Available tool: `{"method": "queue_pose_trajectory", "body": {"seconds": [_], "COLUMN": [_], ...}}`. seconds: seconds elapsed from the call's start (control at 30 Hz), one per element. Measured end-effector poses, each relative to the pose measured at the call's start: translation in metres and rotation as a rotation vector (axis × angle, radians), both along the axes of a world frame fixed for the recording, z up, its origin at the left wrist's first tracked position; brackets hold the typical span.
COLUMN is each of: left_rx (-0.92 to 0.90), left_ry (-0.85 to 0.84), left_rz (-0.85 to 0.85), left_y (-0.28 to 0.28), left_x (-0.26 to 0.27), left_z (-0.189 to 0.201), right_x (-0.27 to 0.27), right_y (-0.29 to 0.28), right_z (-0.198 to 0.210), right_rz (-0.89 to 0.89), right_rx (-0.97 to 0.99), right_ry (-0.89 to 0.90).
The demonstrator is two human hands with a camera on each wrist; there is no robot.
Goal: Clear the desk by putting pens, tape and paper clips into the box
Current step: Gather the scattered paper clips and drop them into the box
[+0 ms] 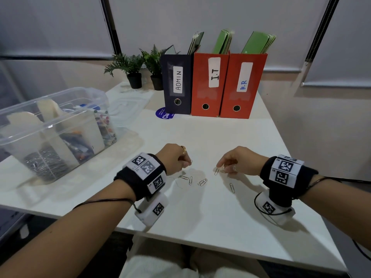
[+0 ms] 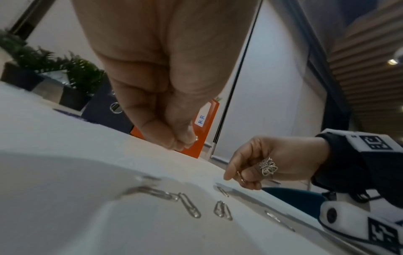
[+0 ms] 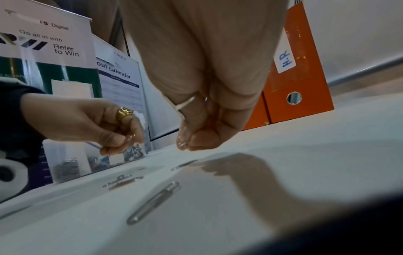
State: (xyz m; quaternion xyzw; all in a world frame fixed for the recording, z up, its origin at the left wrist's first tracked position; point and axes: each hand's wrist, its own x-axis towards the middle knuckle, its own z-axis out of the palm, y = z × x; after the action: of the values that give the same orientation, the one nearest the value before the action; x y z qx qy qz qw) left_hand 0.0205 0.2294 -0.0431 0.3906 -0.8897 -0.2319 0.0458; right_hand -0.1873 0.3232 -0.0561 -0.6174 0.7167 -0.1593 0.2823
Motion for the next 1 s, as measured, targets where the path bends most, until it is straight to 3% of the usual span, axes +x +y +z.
{"method": "queue_pose_trajectory", "body": {"seconds": [0.23,0.37,0.53,0.7,0.8,0.9,1.0], "left_rx": [0.043,-0.057,-0.361,-0.62,-0.66,-0.645,-0.525], "left_ry": [0.007,0.028,0.167,0.161,0.118,-0.038,0.009], "left_rz": [-0.001,0.072,0.387,0.723,0.877,0.889,0.926], "left_y": [0.0,-0.006,-0.024,-0.043,-0.053,-0.068,-0.085], "left_x": [0.0,0.018,0.092,0.202,0.25,0.277,0.29], "left_z": [0.0,0.026,0.081,0.133,0.147,0.146,0.131], "right_x": [0.006,0.034,0.123,0.243,0.303,0.347,0.371], "right_y": [-0.011,-0.037,-0.098,-0.159,-0.189,-0.212,-0.223], "right_z": [0.01,0.036,0.093,0.139,0.156,0.161,0.154], "right_rz": [-0.052,0.015,0.221,0.448,0.488,0.512,0.506], "right_rx": [0.105,0.046,-0.152,-0.39,-0.47,-0.505,-0.437], "right_ry": [-0.208,-0.193,-0.115,-0.136,-0.084,-0.003,0.057]}}
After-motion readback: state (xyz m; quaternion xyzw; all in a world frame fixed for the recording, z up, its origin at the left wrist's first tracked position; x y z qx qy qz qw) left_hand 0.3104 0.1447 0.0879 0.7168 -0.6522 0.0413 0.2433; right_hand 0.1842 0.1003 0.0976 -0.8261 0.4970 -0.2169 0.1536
